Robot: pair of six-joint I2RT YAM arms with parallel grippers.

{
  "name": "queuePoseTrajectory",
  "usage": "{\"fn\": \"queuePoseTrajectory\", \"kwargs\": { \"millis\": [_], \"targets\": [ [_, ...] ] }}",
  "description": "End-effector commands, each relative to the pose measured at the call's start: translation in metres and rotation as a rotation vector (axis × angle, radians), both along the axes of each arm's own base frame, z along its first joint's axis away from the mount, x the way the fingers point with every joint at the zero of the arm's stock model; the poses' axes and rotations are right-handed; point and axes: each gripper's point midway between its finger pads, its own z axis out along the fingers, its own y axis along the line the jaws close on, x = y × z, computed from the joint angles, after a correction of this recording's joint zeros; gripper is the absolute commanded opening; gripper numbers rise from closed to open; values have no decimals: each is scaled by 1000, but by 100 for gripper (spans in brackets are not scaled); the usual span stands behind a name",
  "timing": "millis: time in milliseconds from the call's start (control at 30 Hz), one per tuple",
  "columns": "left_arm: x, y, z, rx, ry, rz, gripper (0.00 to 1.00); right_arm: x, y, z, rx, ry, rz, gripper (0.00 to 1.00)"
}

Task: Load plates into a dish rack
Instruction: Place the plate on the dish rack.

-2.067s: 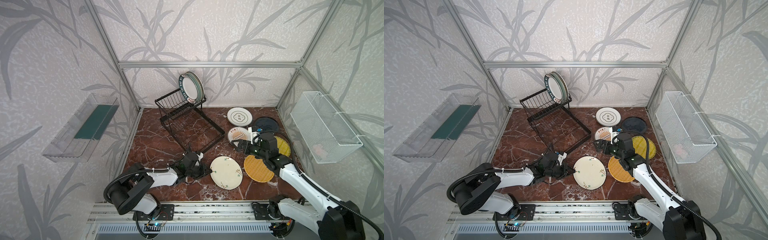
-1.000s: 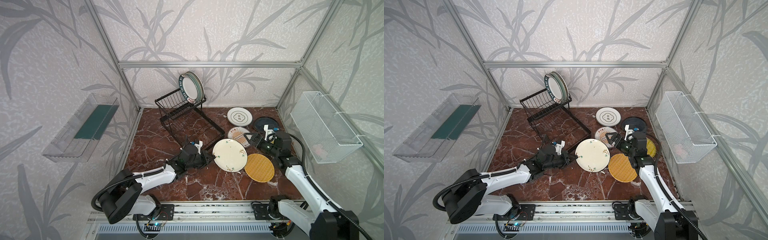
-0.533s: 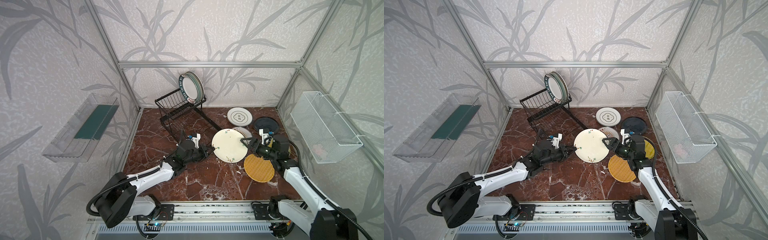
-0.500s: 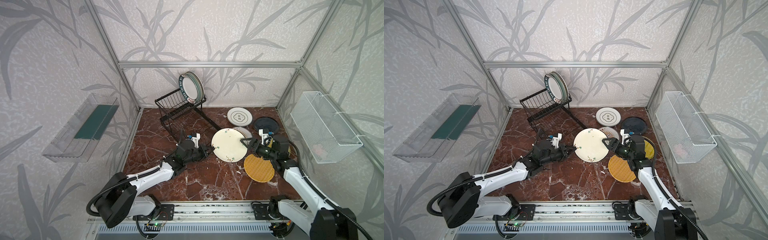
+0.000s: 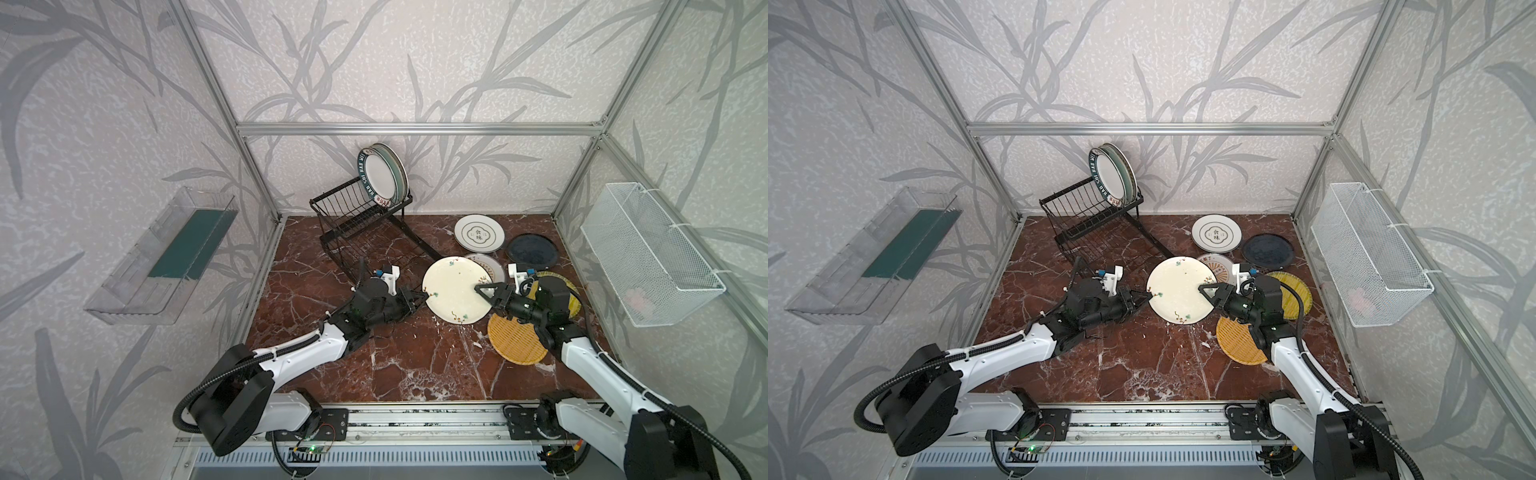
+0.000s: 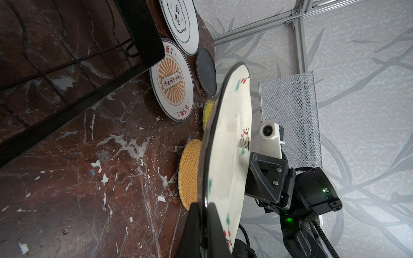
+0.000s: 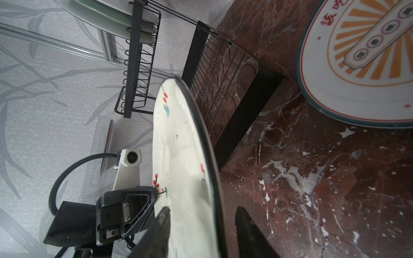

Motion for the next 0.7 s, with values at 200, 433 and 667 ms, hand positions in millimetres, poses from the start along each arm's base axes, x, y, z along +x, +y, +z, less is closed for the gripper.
{"fn": "queuePoseTrajectory", "kwargs": {
  "millis": [200, 433, 667],
  "targets": [
    [13, 0, 54, -108, -162, -5, 0, 4, 3, 21, 101, -63, -117, 0],
    [21, 44, 31, 62, -158, 34, 50, 11, -23, 35, 30, -140, -323, 0],
    [0, 117, 60, 411, -332, 146, 94, 15, -35, 74, -87, -252, -370, 0]
  ]
}}
